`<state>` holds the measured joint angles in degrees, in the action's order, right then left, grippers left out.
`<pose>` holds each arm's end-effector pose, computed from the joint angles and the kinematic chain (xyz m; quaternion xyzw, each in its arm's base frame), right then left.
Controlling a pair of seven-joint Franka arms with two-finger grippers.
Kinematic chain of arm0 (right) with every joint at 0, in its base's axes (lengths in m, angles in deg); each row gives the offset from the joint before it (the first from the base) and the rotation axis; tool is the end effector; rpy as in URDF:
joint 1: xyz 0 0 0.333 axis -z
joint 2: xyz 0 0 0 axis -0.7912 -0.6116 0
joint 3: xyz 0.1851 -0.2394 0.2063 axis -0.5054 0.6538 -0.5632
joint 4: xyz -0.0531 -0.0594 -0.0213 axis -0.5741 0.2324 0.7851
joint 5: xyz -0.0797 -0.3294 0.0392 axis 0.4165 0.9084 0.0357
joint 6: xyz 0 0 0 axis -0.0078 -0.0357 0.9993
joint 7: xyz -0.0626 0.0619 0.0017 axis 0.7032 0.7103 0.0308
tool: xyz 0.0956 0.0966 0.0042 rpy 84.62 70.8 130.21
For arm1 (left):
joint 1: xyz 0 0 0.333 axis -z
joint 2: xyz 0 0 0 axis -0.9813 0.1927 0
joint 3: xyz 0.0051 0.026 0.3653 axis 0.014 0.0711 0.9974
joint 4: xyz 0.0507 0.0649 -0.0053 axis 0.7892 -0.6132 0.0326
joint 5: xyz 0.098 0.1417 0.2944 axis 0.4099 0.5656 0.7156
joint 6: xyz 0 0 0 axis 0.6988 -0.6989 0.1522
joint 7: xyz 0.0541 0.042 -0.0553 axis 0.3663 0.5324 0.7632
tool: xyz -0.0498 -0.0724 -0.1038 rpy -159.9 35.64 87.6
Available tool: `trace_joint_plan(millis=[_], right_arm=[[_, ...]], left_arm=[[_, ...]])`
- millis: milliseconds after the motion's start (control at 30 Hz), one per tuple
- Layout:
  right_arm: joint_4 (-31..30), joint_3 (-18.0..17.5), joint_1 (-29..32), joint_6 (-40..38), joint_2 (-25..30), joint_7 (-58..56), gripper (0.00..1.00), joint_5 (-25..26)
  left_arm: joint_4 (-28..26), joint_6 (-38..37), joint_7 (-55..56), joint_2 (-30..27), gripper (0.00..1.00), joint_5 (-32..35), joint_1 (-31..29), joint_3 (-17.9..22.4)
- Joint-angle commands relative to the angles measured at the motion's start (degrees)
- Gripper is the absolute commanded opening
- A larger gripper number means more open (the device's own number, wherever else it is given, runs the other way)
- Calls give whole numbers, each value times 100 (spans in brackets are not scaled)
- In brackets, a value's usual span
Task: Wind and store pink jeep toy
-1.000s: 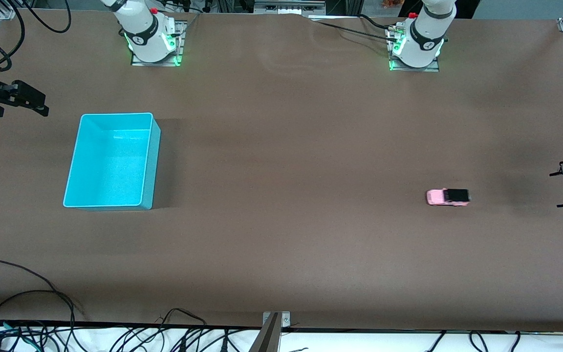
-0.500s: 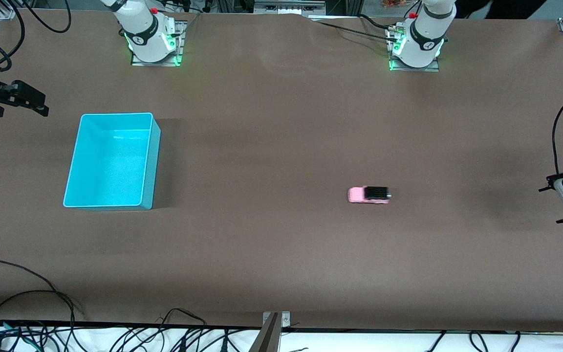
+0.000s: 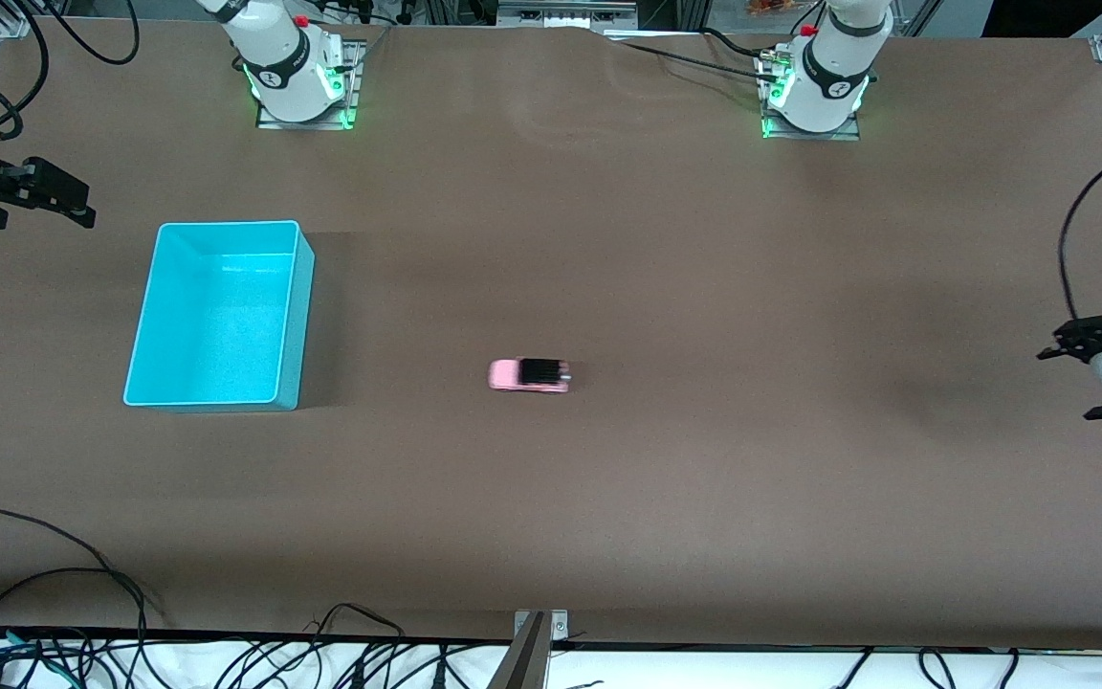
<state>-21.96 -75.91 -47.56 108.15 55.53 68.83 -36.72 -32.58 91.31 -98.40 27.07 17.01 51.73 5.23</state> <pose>0.4972 -0.0103 0.6366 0.9993 0.0219 -0.0247 0.0161 0.6500 0.1398 0.4696 0.8948 -0.4410 -0.0311 0.0623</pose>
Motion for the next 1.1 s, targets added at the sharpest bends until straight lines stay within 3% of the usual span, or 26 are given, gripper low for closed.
trace_joint_plan(millis=[0,633,1067], right_arm=[[57,-65,72,-45,2,-44,100,33],[57,-48,45,-36,-41,-70,100,68],[49,-100,-183,-46,-226,-87,100,51]], left_arm=[[64,-143,775,-19,100,-34,421,3],[55,-240,2375,-204,100,36,1221,-23],[55,-266,2902,-801,100,19,1178,74]])
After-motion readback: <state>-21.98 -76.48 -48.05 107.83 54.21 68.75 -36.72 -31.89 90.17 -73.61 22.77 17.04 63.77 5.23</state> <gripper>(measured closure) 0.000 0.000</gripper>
